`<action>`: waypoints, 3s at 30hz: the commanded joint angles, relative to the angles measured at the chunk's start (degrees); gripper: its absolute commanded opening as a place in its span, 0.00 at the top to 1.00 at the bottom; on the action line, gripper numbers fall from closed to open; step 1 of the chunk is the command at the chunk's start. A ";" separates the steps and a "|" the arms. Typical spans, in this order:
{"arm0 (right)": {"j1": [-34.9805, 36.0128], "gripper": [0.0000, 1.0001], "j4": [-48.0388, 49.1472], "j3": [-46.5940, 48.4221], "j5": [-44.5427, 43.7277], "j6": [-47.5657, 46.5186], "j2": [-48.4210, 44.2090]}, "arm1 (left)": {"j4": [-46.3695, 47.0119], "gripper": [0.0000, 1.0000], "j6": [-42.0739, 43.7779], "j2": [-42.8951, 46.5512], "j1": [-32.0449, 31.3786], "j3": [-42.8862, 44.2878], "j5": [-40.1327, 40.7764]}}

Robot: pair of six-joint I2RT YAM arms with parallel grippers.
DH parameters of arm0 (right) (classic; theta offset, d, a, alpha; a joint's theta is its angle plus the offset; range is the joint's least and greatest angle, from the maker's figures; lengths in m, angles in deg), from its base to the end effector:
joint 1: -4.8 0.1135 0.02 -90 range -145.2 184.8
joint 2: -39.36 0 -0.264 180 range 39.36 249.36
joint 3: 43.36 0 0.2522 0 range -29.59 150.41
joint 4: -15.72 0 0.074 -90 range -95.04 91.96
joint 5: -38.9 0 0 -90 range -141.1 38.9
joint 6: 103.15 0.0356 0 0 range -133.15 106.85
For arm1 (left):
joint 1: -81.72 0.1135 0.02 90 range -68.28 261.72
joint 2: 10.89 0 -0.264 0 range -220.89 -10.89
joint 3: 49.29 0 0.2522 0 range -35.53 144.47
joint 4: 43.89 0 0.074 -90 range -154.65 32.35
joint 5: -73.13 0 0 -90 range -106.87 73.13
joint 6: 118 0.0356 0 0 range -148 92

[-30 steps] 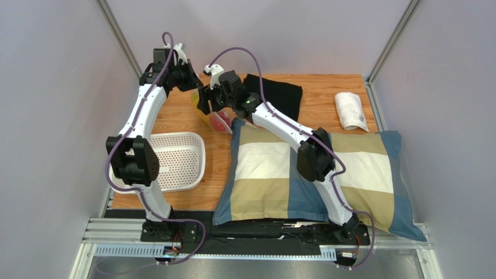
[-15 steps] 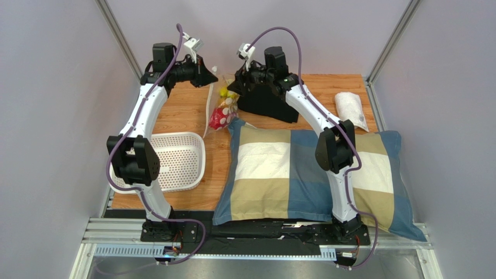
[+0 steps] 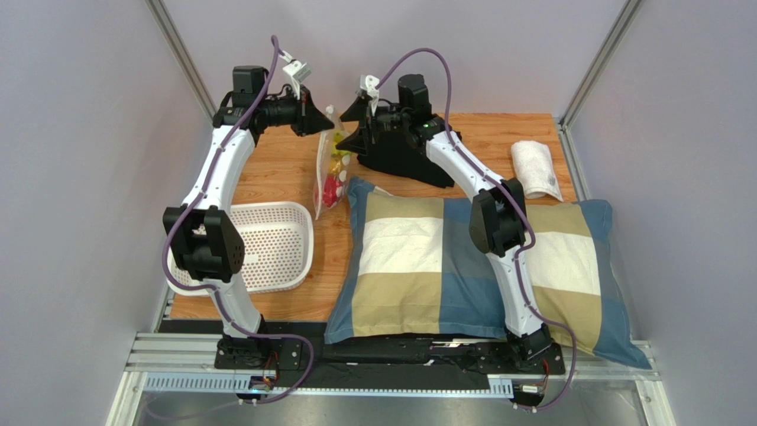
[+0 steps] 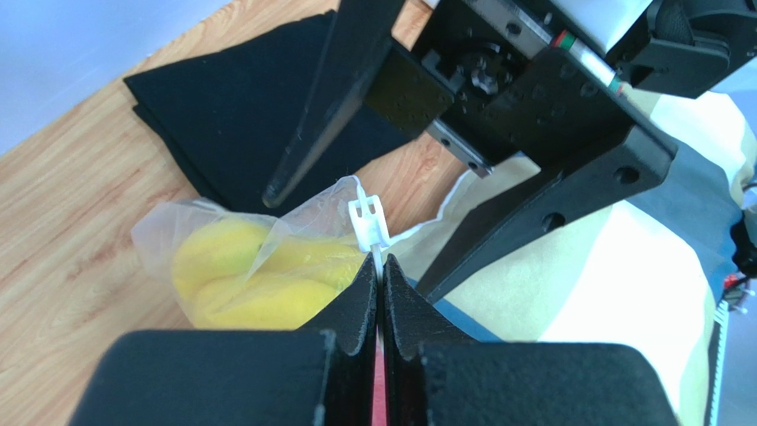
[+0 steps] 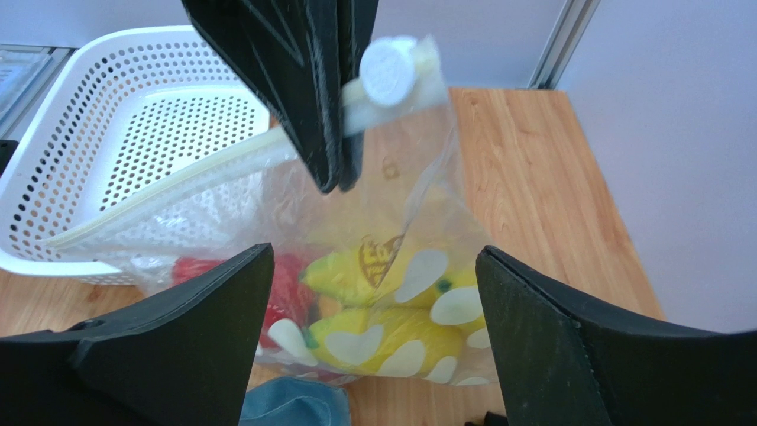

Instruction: Open the zip-top bag and remove the fake food

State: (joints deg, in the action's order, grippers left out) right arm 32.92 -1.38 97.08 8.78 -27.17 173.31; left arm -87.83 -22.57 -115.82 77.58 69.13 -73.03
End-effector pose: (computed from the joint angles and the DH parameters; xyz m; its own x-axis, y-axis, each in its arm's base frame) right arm 0.4654 0.2836 0.3152 0.0814 -0.0943 -0.9922 -0.9963 0.0196 -0.0836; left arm 0.4109 -0.0594 0.3799 -0.4318 0.0841 -0.8980 0.7988 0.4980 -0.3375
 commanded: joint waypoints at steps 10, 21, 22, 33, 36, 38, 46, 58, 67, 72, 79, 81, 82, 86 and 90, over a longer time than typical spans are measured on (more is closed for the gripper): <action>1.15 0.77 5.71 7.01 1.91 0.22 3.60 | -2.70 1.00 4.59 2.26 0.19 2.48 -5.36; 1.94 1.00 10.63 3.58 0.15 4.09 0.52 | 26.30 0.30 -19.29 10.27 2.47 -14.92 4.13; 2.11 1.00 10.37 3.67 0.24 3.83 0.52 | 26.39 0.30 -20.88 9.48 2.73 -14.14 4.22; 3.78 1.00 4.74 3.93 -1.34 -2.06 -0.36 | 22.18 0.33 -42.78 0.52 3.53 -5.70 6.24; 3.79 1.00 4.57 3.93 -1.69 -2.24 -0.53 | 18.84 0.42 -41.91 -0.71 3.53 -3.50 5.37; 3.79 1.00 4.39 3.93 -1.96 -2.50 -0.62 | 20.93 0.49 -43.48 -0.28 3.53 -4.89 4.49; 3.70 1.00 3.51 3.85 -2.48 -3.55 -0.71 | 19.80 0.45 -40.94 3.76 3.79 -8.94 4.83; 3.70 1.00 3.60 4.20 -2.13 -3.20 -0.53 | 18.48 0.74 -40.24 4.56 5.28 -8.87 4.66; 3.87 1.00 2.01 5.51 -2.31 -3.56 -0.27 | 16.73 0.63 -39.71 2.18 5.37 -6.32 3.34; 4.14 1.00 2.10 6.39 -2.40 -3.29 0.35 | 16.90 0.57 -39.88 1.74 5.37 -6.66 2.29; 4.49 1.00 2.45 6.66 -2.92 -3.21 0.61 | 16.82 0.65 -40.24 0.60 5.02 -5.70 0.96; 4.66 1.00 2.54 6.92 -3.10 -3.12 0.79 | 16.99 0.66 -40.32 0.25 5.02 -5.61 0.88; 4.75 1.00 2.54 6.92 -3.10 -3.03 0.87 | 17.34 0.67 -40.50 -0.01 4.85 -5.52 0.44; 4.75 1.00 2.37 7.10 -3.45 -2.94 0.79 | 17.78 0.87 -40.33 0.33 4.76 -5.17 0.79; 4.67 0.61 1.58 6.14 -4.42 -3.12 -0.17 | 18.48 1.00 -37.87 1.74 4.85 -5.43 1.06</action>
State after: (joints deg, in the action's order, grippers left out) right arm 37.35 -0.72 100.99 5.43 -29.54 175.89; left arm -71.30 -62.98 -115.92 82.56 61.35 -70.98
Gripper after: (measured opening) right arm 0.215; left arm 0.046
